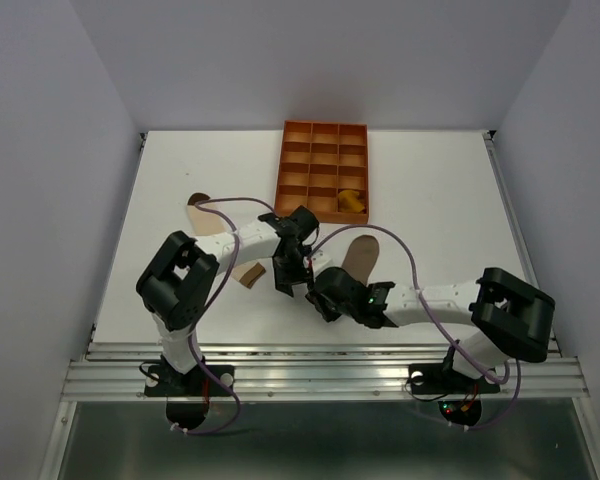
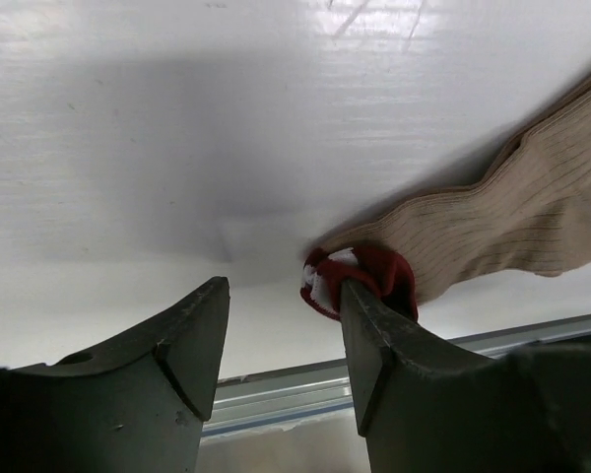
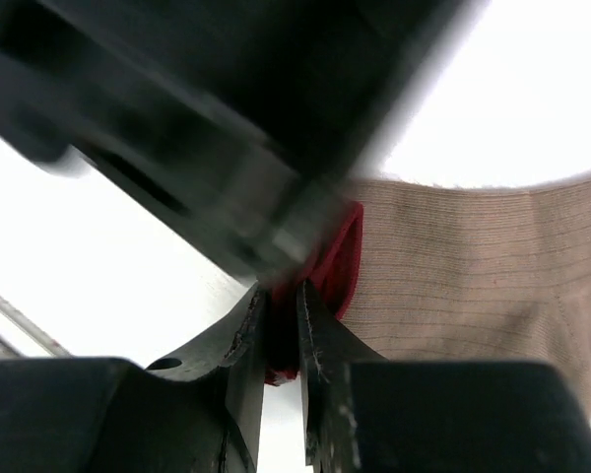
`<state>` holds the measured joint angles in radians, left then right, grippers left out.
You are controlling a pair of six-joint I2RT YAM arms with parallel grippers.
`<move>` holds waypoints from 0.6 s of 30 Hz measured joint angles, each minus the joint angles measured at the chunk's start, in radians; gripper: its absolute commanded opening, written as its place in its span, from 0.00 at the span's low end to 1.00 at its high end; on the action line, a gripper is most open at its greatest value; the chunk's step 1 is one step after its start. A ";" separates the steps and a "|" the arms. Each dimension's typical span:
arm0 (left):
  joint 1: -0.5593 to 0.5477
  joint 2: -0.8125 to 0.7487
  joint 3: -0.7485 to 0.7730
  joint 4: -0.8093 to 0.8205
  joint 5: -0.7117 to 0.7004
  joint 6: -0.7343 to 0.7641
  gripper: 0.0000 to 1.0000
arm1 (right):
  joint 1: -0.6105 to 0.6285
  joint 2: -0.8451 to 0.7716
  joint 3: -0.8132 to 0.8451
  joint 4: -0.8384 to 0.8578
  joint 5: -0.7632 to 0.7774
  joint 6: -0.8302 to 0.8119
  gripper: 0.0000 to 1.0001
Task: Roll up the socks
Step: Roll the sock at the center of the board.
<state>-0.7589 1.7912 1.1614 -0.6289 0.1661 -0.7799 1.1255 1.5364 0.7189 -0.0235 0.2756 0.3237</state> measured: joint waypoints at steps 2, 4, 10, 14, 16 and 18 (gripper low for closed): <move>0.021 -0.015 0.000 0.011 0.004 0.000 0.59 | -0.042 -0.025 -0.032 0.037 -0.066 0.027 0.01; 0.050 -0.038 -0.004 0.031 0.007 0.000 0.60 | -0.074 -0.050 -0.061 0.058 -0.116 0.051 0.01; 0.131 -0.146 -0.044 0.110 0.018 0.001 0.66 | -0.161 -0.103 -0.134 0.127 -0.283 0.131 0.01; 0.141 -0.205 -0.077 0.185 0.043 0.017 0.67 | -0.217 -0.107 -0.170 0.188 -0.361 0.180 0.01; 0.138 -0.226 -0.108 0.221 0.061 0.024 0.67 | -0.253 -0.113 -0.196 0.218 -0.404 0.217 0.01; 0.138 -0.243 -0.142 0.253 0.082 0.032 0.67 | -0.283 -0.113 -0.212 0.239 -0.441 0.258 0.01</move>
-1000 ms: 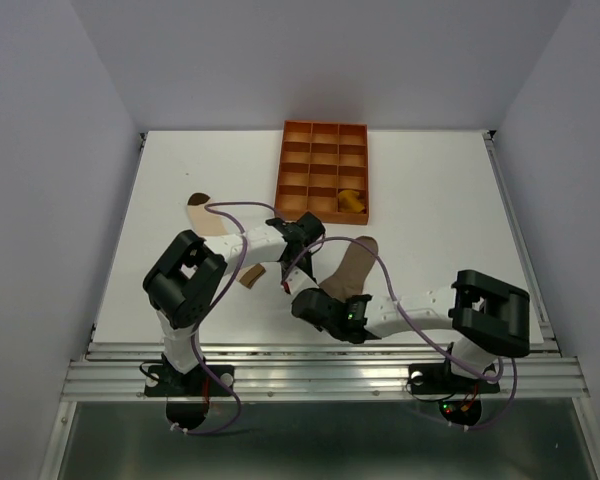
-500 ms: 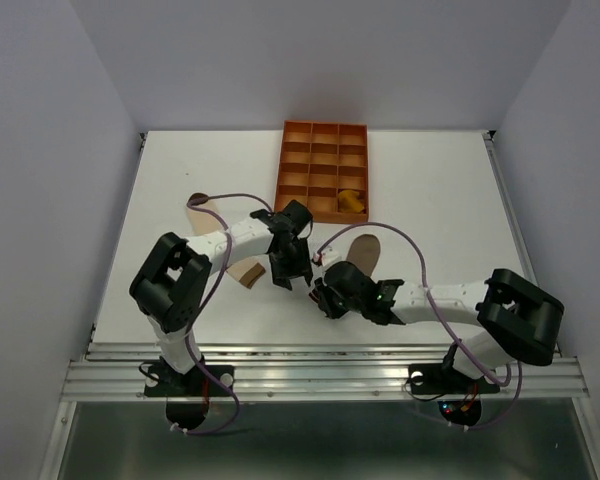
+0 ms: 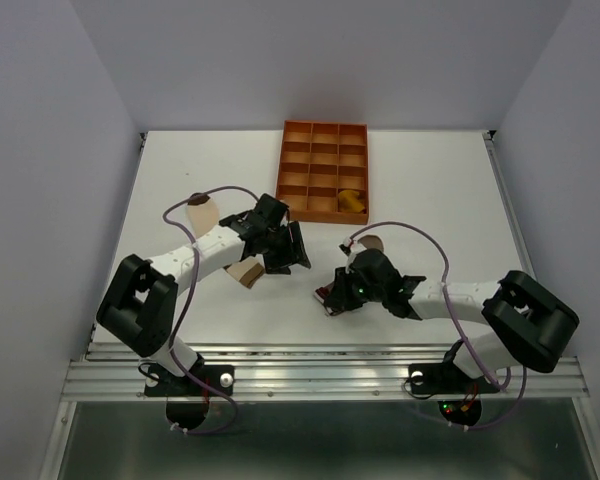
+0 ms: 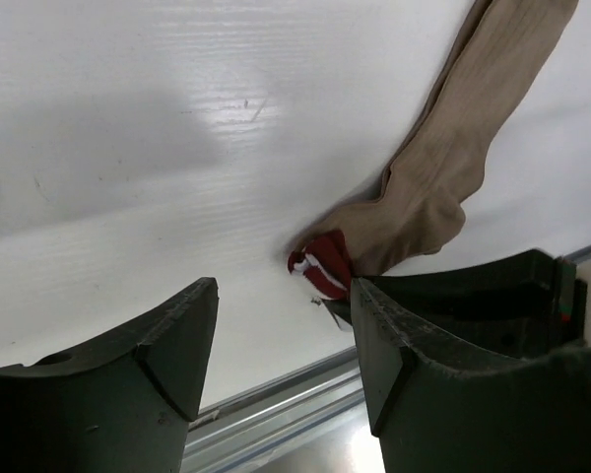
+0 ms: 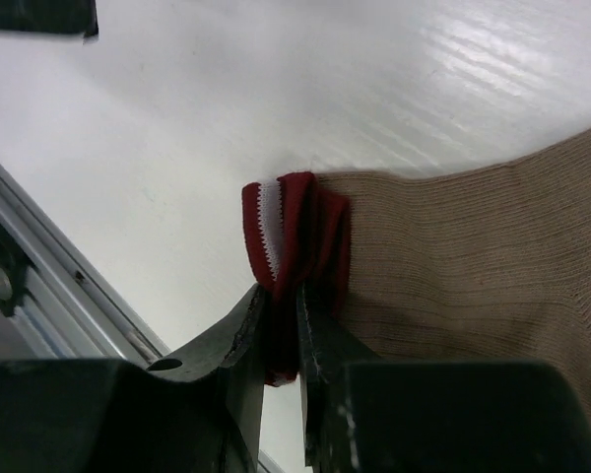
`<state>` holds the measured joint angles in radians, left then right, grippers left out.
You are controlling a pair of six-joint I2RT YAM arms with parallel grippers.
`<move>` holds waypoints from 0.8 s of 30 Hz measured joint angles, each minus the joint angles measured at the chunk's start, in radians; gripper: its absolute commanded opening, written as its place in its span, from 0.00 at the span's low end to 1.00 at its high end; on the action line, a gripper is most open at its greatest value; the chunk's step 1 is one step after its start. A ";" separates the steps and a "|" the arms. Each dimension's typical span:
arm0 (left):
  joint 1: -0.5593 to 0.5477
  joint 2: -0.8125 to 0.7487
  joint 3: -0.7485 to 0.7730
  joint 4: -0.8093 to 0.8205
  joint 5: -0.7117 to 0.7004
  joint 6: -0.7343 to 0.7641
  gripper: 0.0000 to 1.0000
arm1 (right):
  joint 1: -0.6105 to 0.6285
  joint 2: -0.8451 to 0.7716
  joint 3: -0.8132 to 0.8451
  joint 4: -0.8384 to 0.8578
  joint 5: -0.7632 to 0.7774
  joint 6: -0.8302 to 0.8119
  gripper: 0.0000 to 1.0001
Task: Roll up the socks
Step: Roll the sock at the center of the board.
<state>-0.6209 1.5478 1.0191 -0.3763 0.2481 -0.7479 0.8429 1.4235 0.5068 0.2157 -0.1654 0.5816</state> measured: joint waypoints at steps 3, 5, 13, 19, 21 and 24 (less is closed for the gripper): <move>-0.004 -0.020 -0.048 0.037 0.025 0.013 0.67 | -0.056 0.000 -0.019 0.040 -0.056 0.061 0.01; -0.012 -0.024 -0.067 0.053 0.032 0.018 0.67 | -0.089 0.004 -0.040 0.075 -0.081 0.100 0.01; -0.092 -0.023 -0.088 0.126 0.067 0.041 0.67 | -0.181 0.026 -0.160 0.273 -0.198 0.278 0.01; -0.105 0.027 -0.088 0.183 0.089 0.054 0.67 | -0.222 0.044 -0.218 0.371 -0.237 0.369 0.01; -0.109 0.054 -0.088 0.196 0.093 0.057 0.66 | -0.236 0.051 -0.229 0.391 -0.239 0.392 0.01; -0.121 0.105 -0.083 0.209 0.100 0.061 0.66 | -0.263 0.062 -0.247 0.417 -0.254 0.430 0.01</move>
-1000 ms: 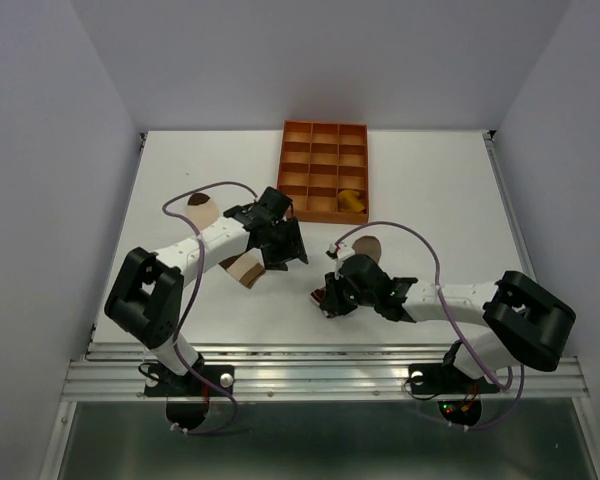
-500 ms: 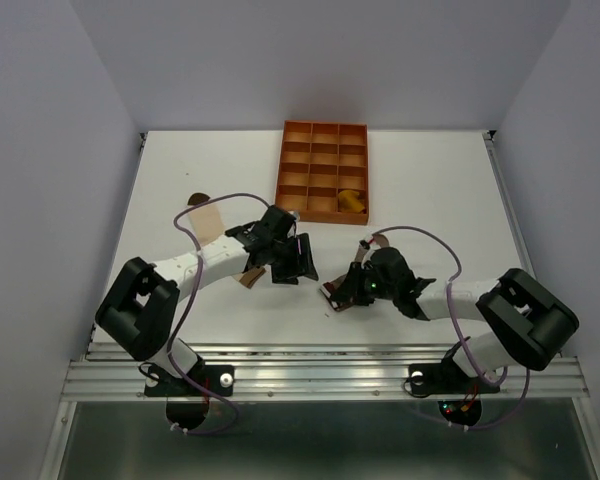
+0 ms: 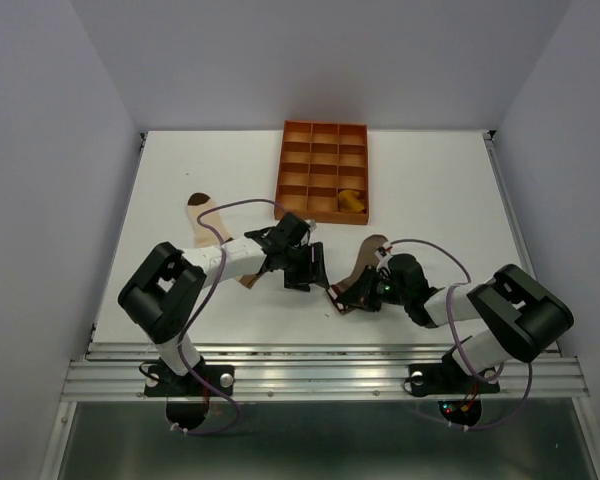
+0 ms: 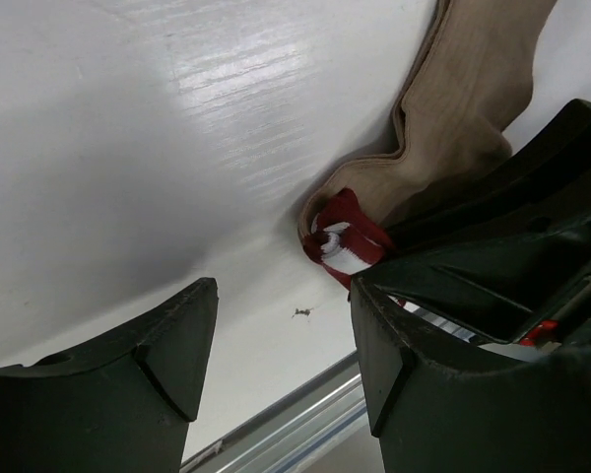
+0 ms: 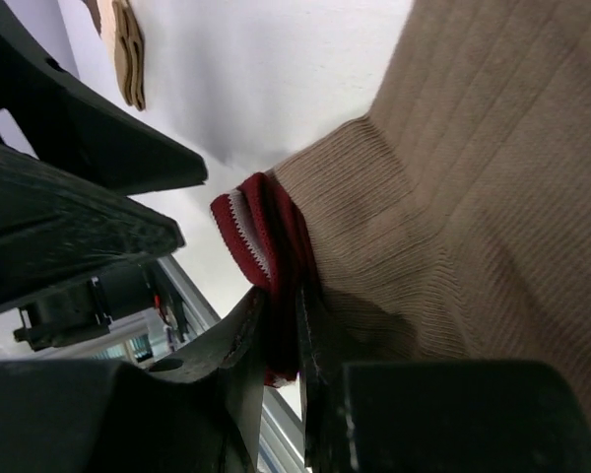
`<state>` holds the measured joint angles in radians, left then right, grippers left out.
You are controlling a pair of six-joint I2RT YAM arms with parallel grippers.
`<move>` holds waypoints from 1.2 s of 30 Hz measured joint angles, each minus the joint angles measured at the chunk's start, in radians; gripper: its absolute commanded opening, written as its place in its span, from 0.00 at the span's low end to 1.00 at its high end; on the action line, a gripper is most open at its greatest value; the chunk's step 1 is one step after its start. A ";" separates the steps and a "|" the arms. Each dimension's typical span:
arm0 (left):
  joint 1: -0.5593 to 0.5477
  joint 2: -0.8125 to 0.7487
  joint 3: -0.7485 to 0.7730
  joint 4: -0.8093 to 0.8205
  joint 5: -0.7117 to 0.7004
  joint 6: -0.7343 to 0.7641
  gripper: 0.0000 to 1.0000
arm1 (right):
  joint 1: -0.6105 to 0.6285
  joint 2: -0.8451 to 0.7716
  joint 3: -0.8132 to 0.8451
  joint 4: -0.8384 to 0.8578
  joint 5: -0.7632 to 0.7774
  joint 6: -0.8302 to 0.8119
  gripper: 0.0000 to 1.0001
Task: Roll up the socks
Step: Roll the sock at the center of the board.
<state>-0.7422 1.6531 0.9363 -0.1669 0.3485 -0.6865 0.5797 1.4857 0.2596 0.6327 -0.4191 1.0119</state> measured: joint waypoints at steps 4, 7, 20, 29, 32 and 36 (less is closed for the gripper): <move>-0.016 0.038 0.008 0.014 0.010 0.005 0.66 | -0.026 0.018 -0.014 0.032 -0.025 0.034 0.01; -0.023 0.044 0.011 0.029 0.020 0.006 0.66 | -0.038 0.040 -0.014 0.051 -0.046 0.053 0.01; -0.042 0.110 0.031 0.090 0.052 0.013 0.54 | -0.076 0.077 -0.021 0.091 -0.098 0.085 0.01; -0.068 0.171 0.075 0.126 0.074 0.004 0.07 | -0.090 0.095 -0.021 0.108 -0.129 0.056 0.01; -0.072 0.186 0.098 0.119 0.074 0.006 0.00 | -0.092 0.095 -0.018 0.106 -0.133 0.037 0.09; -0.075 0.192 0.120 0.080 0.050 -0.003 0.00 | -0.095 0.087 0.000 0.068 -0.140 -0.003 0.23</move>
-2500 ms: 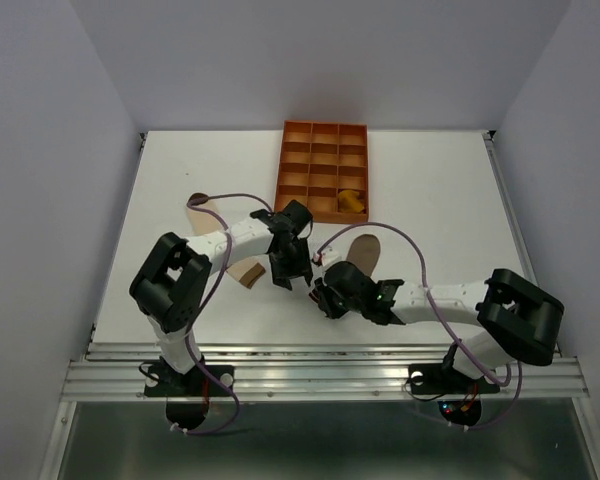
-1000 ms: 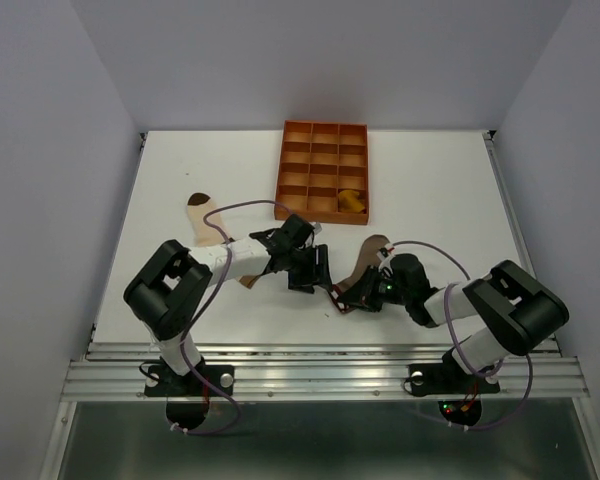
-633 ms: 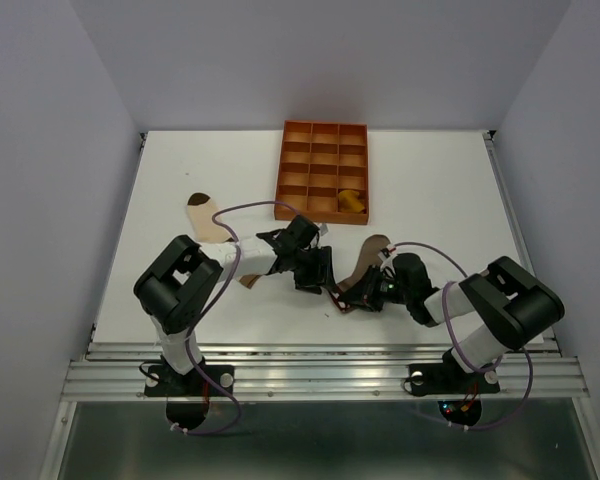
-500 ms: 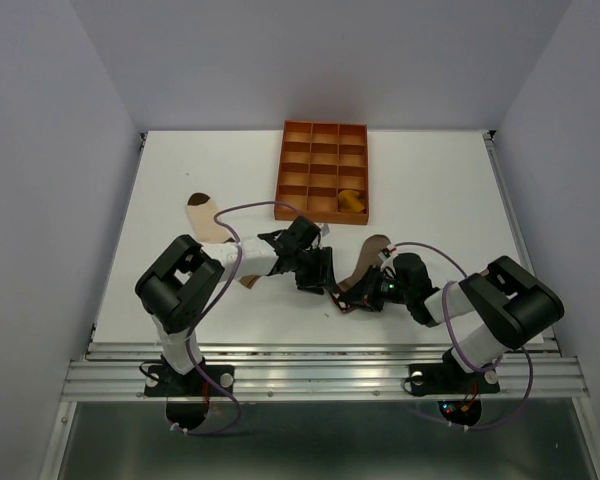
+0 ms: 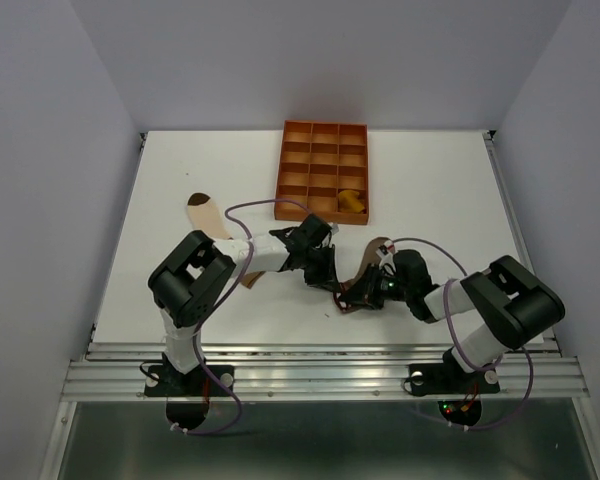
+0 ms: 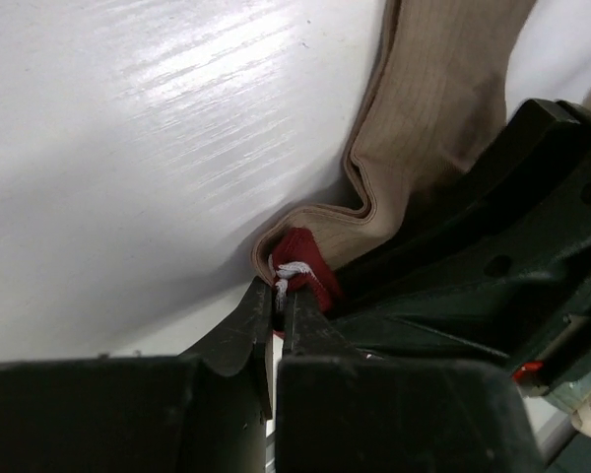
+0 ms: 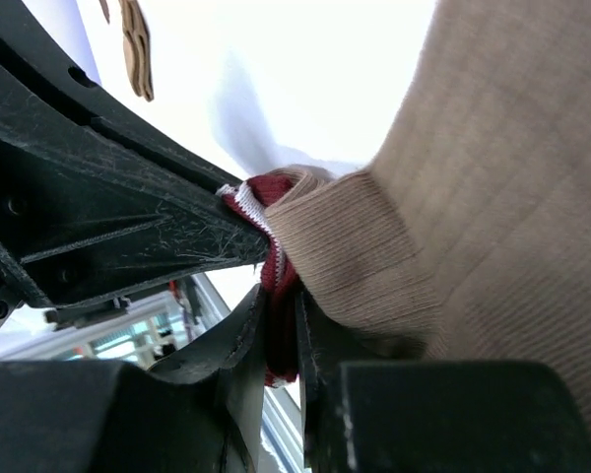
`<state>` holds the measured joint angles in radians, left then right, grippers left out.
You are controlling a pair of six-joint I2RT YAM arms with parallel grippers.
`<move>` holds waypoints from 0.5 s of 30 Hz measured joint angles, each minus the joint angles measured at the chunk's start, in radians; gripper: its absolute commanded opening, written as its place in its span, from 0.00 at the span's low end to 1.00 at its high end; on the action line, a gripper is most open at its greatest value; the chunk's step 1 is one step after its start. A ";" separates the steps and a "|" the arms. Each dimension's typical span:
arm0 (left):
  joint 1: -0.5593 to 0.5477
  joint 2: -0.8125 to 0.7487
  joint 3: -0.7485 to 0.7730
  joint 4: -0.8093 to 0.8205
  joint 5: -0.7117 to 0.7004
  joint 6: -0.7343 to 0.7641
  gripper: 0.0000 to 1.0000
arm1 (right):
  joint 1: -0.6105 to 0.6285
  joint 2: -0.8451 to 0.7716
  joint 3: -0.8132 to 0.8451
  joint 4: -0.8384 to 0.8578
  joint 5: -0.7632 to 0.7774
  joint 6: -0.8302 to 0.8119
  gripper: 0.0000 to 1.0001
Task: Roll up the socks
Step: Roll the sock at the center of the board.
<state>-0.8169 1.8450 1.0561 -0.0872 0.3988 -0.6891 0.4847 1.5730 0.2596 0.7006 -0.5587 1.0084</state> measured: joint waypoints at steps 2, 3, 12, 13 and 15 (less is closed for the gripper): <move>-0.008 0.000 0.018 -0.035 -0.034 -0.008 0.00 | 0.001 -0.025 0.015 -0.047 0.003 -0.038 0.35; -0.013 0.000 0.026 -0.048 -0.047 -0.012 0.00 | 0.001 -0.047 0.024 -0.078 0.008 -0.063 0.40; -0.032 -0.001 0.106 -0.243 -0.207 -0.048 0.00 | 0.145 -0.333 0.129 -0.380 0.146 -0.306 0.60; -0.032 -0.001 0.115 -0.268 -0.220 -0.051 0.00 | 0.167 -0.360 0.138 -0.405 0.161 -0.335 0.59; -0.032 -0.002 0.125 -0.308 -0.239 -0.052 0.00 | 0.198 -0.390 0.149 -0.436 0.190 -0.370 0.60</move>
<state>-0.8490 1.8427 1.1812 -0.3950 0.1596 -0.7414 0.6823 1.1828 0.4084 0.2646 -0.3687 0.6388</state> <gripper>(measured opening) 0.074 0.592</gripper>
